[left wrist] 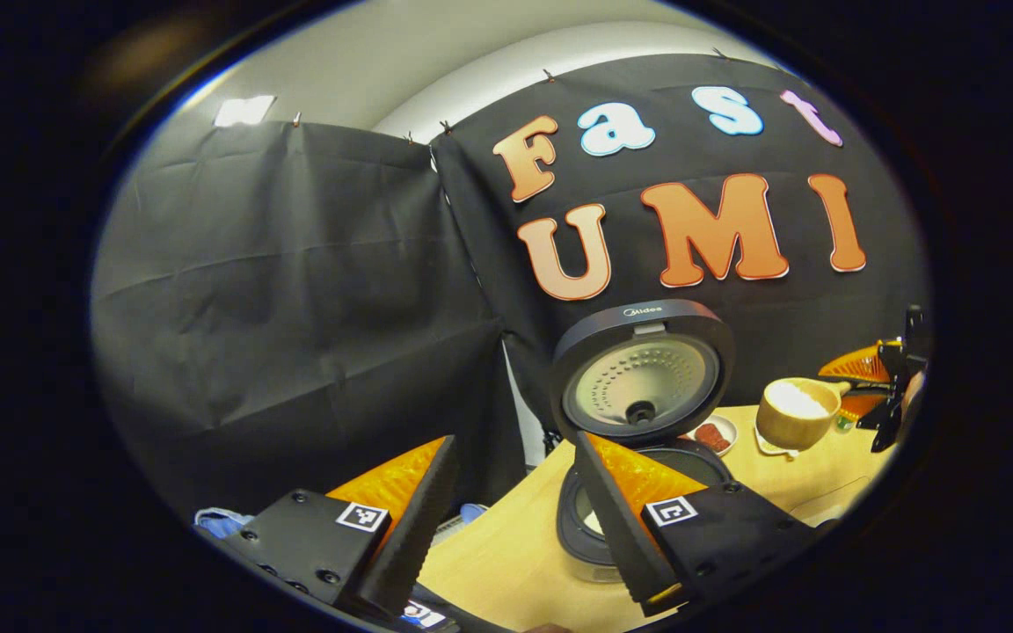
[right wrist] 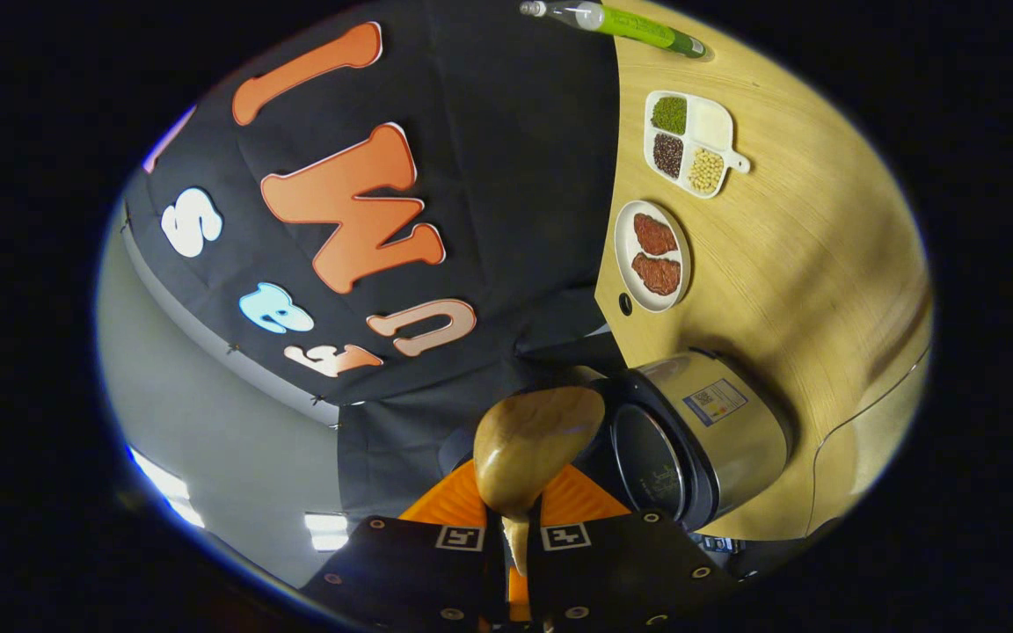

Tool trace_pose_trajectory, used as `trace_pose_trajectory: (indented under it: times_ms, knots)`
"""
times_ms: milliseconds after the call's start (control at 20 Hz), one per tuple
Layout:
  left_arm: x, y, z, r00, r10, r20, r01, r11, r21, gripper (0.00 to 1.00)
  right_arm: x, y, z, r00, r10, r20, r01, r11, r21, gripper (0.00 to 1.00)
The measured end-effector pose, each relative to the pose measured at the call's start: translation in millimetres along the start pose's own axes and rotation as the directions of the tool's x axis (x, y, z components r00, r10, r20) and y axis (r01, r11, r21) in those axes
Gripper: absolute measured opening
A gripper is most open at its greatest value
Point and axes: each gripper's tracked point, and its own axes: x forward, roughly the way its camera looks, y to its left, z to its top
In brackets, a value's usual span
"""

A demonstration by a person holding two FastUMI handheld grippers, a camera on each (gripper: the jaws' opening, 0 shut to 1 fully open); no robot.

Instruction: Close the left gripper, press the button to open the rice cooker; take a wooden spoon from the chopstick holder with the right hand, scoop a spoonful of rice and pour it into the rice cooker, then put the wooden spoon back into the chopstick holder.

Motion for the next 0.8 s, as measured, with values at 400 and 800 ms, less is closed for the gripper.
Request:
trace_pose_trajectory:
  times_ms: [400,800]
  knots:
    - [1,11,-27,0.998,-0.007,-0.067,0.005,0.999,-0.038,0.83,42,0,-13,0.994,-0.104,0.028,0.108,0.976,-0.191,0.09]
    - [10,3,-48,0.992,-0.068,-0.107,0.065,0.998,-0.027,0.91,79,-3,-15,0.971,-0.205,0.124,0.237,0.892,-0.385,0.09]
